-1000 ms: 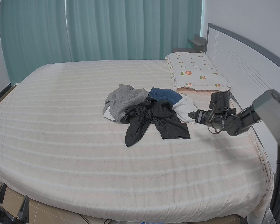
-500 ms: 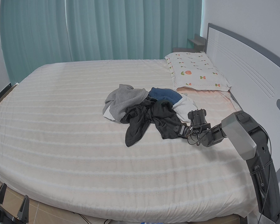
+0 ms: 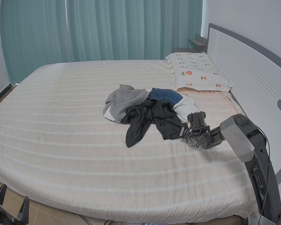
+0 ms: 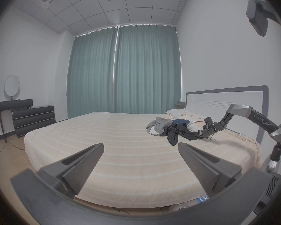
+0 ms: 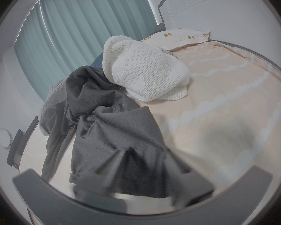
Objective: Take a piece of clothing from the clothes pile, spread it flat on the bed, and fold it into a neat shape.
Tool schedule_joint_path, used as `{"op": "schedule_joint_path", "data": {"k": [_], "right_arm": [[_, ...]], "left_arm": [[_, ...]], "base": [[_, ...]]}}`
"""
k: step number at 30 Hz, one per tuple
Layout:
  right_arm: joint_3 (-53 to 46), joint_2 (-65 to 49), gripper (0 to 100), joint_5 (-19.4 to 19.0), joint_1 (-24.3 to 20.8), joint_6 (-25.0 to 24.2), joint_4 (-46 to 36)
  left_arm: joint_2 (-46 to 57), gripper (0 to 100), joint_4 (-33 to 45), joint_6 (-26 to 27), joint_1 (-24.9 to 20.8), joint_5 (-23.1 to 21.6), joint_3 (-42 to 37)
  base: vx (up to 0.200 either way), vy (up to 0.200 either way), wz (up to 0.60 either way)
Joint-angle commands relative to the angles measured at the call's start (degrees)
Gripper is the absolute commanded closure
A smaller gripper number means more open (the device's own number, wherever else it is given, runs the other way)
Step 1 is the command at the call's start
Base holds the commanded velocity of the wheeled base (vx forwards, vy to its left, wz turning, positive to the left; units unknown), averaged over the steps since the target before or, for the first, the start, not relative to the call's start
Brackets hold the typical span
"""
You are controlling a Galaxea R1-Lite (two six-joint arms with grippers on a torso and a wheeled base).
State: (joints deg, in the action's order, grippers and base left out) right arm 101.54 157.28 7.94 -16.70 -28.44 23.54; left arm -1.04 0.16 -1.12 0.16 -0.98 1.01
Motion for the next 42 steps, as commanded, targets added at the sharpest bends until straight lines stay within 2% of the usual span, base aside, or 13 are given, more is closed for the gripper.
{"op": "schedule_joint_path", "data": {"k": [1,7,12,15,18,21,24,30,32,34,37,41,42], "right_arm": [[-1.87,-2.68,100,-0.03,0.09,-0.12,0.1],[-10.92,-9.19,100,-0.2,0.09,0.76,1.25],[-20.32,-15.52,100,-1.61,-0.26,0.4,5.29],[-33.16,-24.22,100,-7.32,-1.14,-1.44,11.44],[-42.39,-31.07,100,-10.92,-2.46,-5.05,16.1],[-51.0,-38.37,100,-13.3,-4.39,-9.0,21.64],[-58.03,-44.78,100,-14.79,-5.97,-9.88,25.77],[-61.46,-55.07,100,-15.41,-7.73,-10.32,27.79],[-61.63,-58.14,100,-15.41,-7.82,-10.58,27.79],[-61.63,-60.08,100,-15.41,-7.91,-10.67,27.88],[-61.55,-65.26,100,-15.41,-9.23,-11.11,27.96],[-61.46,-69.22,100,-15.32,-9.23,-11.37,27.88],[-61.37,-69.3,100,-15.32,-9.23,-11.37,27.88]], "left_arm": [[0.68,0,0.02,-0.02,0.02,0.01,-0.92],[0.68,0,0.02,-0.02,0.02,0.01,-0.92],[0.68,0,0.02,-0.11,0.02,0.01,-0.92],[0.77,0,0.02,0.07,0.02,0.01,-0.92],[0.77,0,-0.07,0.68,0.02,0.1,-0.92],[0.86,0,0.02,0.77,0.02,-0.08,-0.92],[0.86,0,0.02,0.42,0.02,-0.08,-0.92],[0.77,0,-1.83,-0.55,0.02,0.1,0.57],[-2.48,0,-6.31,-5.03,-0.25,0.18,9.97],[-7.4,0,-6.49,-6.88,-0.33,-0.61,14.28],[-17.07,0,-5.87,-4.06,-0.6,-2.54,19.38],[-29.2,0,-6.84,-1.6,-1.13,-6.85,20.79],[-29.64,0,-6.84,-1.52,-1.13,-6.93,20.87]], "base": [[0.0,0.0,0.0],[0.0,0.0,0.0],[0.0,0.0,0.0],[0.0,0.0,0.0],[0.0,0.0,0.0],[0.0,0.0,0.0],[0.0,0.0,0.0],[0.0,0.0,0.0],[0.0,0.0,0.0],[0.0,0.0,0.0],[0.0,0.0,0.0],[0.0,0.0,0.0],[0.0,0.0,0.0]]}}
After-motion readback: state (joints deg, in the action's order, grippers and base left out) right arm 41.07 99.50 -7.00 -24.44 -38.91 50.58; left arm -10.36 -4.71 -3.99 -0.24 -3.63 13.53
